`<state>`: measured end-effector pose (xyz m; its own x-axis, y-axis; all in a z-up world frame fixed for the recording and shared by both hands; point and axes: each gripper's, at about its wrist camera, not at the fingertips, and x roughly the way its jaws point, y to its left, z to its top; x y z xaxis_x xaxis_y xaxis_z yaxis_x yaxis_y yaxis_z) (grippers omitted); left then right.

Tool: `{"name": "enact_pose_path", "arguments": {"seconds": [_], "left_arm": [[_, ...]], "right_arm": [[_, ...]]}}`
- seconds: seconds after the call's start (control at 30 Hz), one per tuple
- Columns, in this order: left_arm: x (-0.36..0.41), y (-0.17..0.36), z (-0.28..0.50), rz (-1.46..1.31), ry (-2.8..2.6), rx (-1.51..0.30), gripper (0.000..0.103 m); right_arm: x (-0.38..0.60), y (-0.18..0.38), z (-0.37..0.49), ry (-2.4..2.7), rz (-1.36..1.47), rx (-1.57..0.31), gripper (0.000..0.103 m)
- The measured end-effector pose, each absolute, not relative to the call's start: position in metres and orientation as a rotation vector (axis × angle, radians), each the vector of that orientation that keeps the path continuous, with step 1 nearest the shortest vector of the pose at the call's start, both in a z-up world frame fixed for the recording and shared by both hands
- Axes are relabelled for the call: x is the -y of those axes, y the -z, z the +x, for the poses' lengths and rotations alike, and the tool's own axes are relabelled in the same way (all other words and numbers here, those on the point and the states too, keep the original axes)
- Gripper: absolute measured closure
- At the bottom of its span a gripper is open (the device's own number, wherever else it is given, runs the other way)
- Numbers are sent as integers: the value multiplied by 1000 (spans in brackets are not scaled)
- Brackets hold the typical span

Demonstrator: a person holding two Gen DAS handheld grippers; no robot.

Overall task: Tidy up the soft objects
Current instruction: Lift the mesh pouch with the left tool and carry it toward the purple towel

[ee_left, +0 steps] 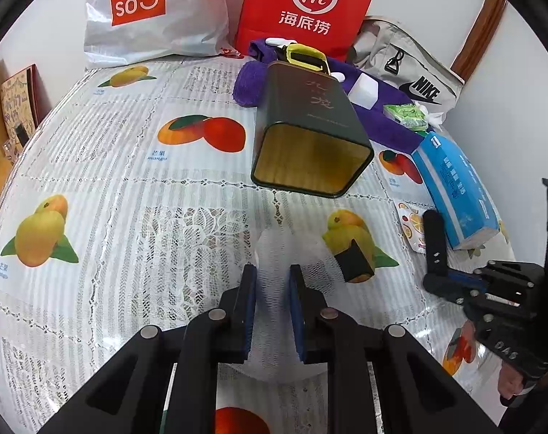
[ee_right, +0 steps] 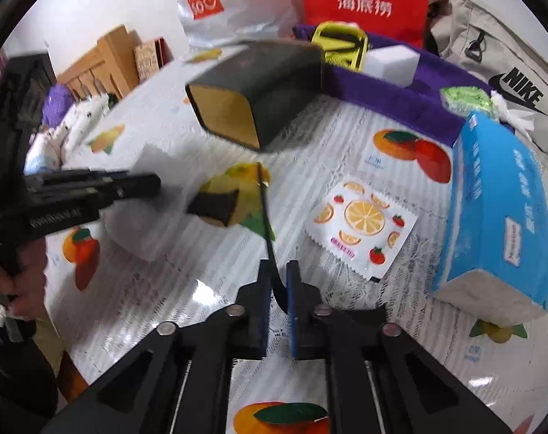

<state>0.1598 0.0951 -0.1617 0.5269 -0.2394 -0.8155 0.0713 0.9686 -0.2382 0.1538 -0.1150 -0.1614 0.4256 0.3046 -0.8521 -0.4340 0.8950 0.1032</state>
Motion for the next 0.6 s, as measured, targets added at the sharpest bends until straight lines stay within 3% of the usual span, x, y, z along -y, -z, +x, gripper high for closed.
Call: {"name": "enact_pose_path", "arguments": {"seconds": [0.37,0.6], "left_arm": [[-85,138,149,-242,286,-930,91],[-72,122,136,-235,312,-904,91]], "right_arm": [[149,112,130,-448,-14,-940,100],[184,116,114,-370,15,-959,100]]}}
